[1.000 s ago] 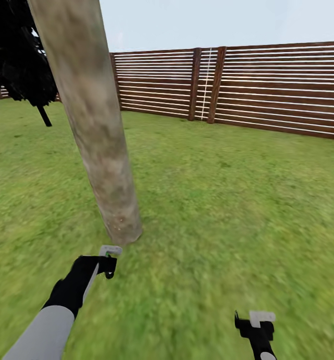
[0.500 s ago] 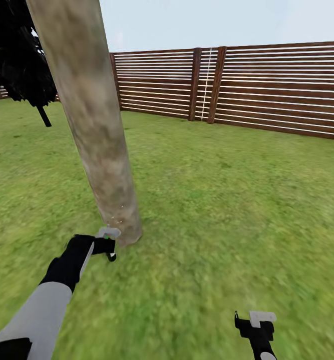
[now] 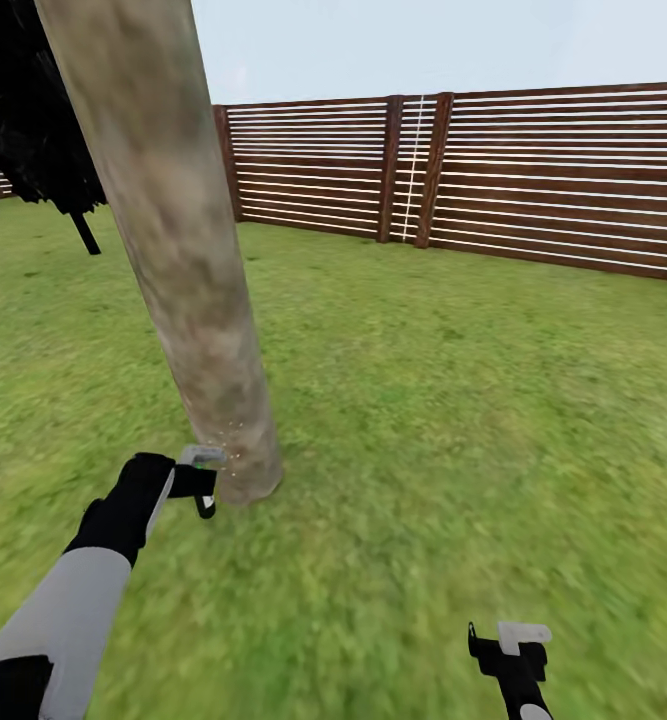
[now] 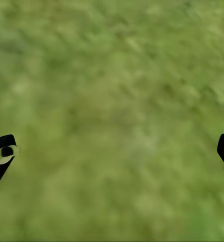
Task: In the garden, pick up the pesticide atomizer on the floor and spray pesticide onto both trees until each tree trunk is fully covered.
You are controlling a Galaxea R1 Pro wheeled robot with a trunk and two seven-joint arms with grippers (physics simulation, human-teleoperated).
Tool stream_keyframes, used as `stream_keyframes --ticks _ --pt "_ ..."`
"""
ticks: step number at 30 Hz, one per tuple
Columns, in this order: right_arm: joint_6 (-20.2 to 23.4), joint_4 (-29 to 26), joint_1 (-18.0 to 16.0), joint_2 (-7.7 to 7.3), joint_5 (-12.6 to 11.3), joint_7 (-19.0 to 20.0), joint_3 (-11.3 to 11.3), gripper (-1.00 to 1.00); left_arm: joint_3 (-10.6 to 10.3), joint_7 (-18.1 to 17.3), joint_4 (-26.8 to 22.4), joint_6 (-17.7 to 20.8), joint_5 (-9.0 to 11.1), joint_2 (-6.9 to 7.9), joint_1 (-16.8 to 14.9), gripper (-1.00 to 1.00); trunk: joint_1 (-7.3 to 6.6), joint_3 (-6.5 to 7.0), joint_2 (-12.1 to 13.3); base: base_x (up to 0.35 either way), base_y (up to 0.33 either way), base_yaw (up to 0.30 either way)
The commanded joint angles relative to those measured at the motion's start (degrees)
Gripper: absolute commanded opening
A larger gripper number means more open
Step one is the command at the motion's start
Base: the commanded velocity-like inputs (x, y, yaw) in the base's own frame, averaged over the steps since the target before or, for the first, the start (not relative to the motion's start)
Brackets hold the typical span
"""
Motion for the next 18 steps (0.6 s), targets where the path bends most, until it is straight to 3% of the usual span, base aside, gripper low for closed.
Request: stream_keyframes --ticks 1,6,7,10,11,13,16,18 --pt "-0.14 0.06 -0.04 0.02 0.60 -0.14 -0.42 1.00 0.22 -0.55 -0.06 0.19 -0.51 0.36 -0.15 -1.00 -0.01 -0.05 -0.02 0.017 0.000 0.000" --pt "-0.13 0.06 -0.04 -0.01 0.60 -0.09 -0.42 1.00 0.43 -1.68 -0.03 0.29 -0.44 5.06 -0.24 -1.00 -0.01 -0.05 -0.02 0.003 0.000 0.000" --pt "-0.13 0.06 -0.04 0.01 0.60 -0.07 -0.40 1.00 0.30 -2.74 -0.02 0.29 -0.47 5.17 -0.24 -1.00 -0.01 -0.05 -0.02 0.000 0.000 0.000" --pt "-0.13 0.06 -0.04 0.02 0.60 -0.06 -0.39 1.00 0.03 -5.28 -0.11 2.94 -0.55 3.62 -0.72 -1.00 -0.01 -0.05 -0.02 0.000 0.000 0.000" --pt "-0.13 0.06 -0.04 0.02 0.60 -0.06 -0.38 1.00 -0.01 -5.60 -0.14 4.40 -0.59 2.63 -2.09 -1.00 -0.01 -0.05 -0.02 0.000 0.000 0.000" --pt "-0.13 0.06 -0.04 0.02 0.60 -0.06 -0.38 1.00 -0.03 -5.81 -0.15 5.27 -0.56 2.12 -4.10 -1.00 -0.01 -0.05 -0.02 0.000 0.000 0.000" --pt "-0.13 0.06 -0.04 0.02 0.60 -0.06 -0.38 1.00 0.14 -5.89 -0.03 6.49 -0.71 3.04 -5.95 -1.00 -0.01 -0.05 -0.02 0.000 0.000 0.000" --pt "-0.13 0.06 -0.04 0.02 0.60 -0.06 -0.38 1.00 0.30 -5.92 0.01 6.76 -0.68 4.91 -6.07 -1.00 -0.01 -0.05 -0.02 0.000 0.000 0.000"
